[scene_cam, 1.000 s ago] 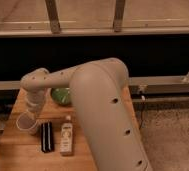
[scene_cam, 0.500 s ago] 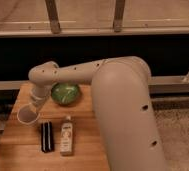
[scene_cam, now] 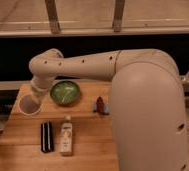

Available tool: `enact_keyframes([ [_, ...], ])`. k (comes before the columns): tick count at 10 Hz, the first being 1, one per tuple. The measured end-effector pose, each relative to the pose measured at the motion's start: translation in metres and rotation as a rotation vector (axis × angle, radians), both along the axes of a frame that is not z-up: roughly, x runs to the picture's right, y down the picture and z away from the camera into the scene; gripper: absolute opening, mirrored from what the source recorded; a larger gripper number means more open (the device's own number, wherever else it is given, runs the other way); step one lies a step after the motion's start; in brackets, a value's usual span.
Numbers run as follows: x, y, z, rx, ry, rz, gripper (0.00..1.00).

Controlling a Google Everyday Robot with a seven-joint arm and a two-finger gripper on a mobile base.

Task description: Pick up the ceramic cup

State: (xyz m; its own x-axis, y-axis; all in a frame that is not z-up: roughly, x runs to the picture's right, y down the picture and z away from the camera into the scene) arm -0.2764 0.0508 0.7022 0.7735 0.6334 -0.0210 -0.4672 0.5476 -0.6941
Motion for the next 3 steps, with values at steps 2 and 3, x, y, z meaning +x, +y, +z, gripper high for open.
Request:
enact_keyframes([
  [2, 0.0024, -0.0004, 0.0009, -0.001, 0.003, 0.002, 0.00],
  [3, 0.0008, 0.0001, 0.0003, -0.001, 0.001, 0.000, 0.00],
])
